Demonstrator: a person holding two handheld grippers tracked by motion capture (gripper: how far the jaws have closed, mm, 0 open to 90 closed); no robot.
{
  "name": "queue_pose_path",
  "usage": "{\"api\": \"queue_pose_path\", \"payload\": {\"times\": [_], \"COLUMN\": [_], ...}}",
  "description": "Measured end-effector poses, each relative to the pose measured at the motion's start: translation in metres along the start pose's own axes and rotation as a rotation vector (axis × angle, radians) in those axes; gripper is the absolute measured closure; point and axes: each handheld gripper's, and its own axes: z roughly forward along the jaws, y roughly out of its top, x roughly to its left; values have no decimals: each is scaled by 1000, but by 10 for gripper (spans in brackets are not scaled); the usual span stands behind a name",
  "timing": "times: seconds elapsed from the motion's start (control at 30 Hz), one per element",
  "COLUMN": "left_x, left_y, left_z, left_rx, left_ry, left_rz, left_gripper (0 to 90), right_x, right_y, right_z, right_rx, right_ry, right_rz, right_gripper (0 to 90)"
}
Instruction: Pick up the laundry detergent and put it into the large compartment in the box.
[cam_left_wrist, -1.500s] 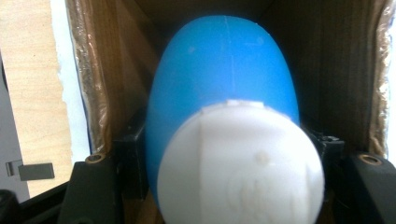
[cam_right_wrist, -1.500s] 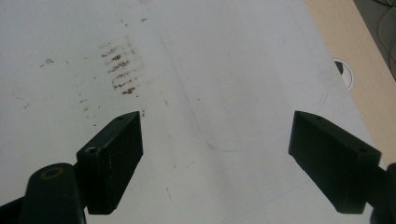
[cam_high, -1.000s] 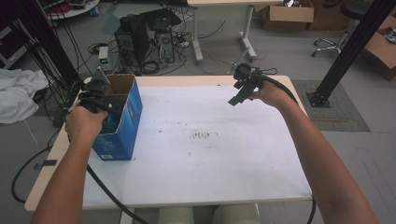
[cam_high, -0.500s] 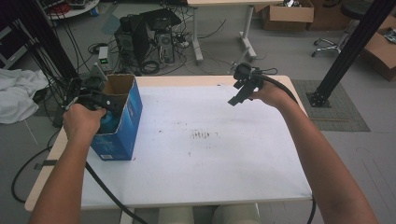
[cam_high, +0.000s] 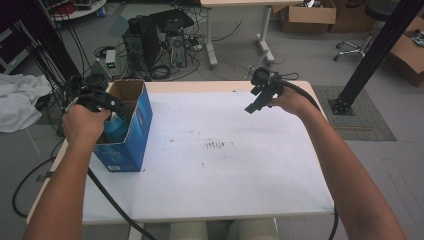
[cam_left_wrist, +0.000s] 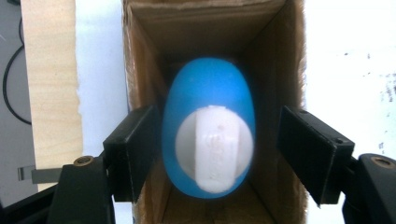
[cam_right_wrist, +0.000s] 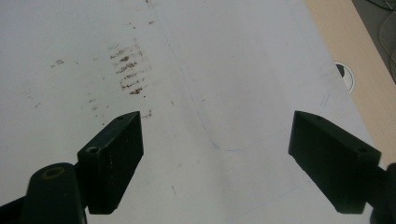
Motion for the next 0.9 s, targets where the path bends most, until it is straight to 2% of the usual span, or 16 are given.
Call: {"api": "queue_pose_path", "payload": {"times": [0.13, 0.33, 0.43, 0.67, 0.73, 0.8, 0.83, 0.87, 0.9], "left_x": [-2, -12, -19, -44, -56, -61, -65, -75, -75], "left_y": [4, 8, 9, 10, 9, 9, 9, 9, 9], "left_z": [-12, -30, -34, -43, -46, -46, -48, -50, -50], "left_rx": [-28, -62, -63, -99, -103, -107, -105, -110, -110], "left_ry": [-6, -26, -33, -50, -56, -63, -69, -77, -77], "left_rz": [5, 50, 70, 144, 185, 196, 215, 242, 242], "left_gripper": [300, 268, 222, 208, 201, 201, 201, 202, 202], "right_x": [0, 0, 1, 2, 2, 3, 3, 3, 3], "right_y": [-1, -2, -1, -2, -2, -3, -3, -2, -2], "right_z": [-1, -2, -2, -5, -6, -7, -7, -7, -7], "right_rx": [4, -2, -4, -7, -10, -11, -11, -11, -10], "right_ry": [0, -3, -4, -5, -7, -7, -8, -7, -8], "right_rz": [2, 4, 3, 4, 5, 4, 5, 4, 4], "right_gripper": [178, 177, 177, 177, 176, 176, 176, 176, 176]}}
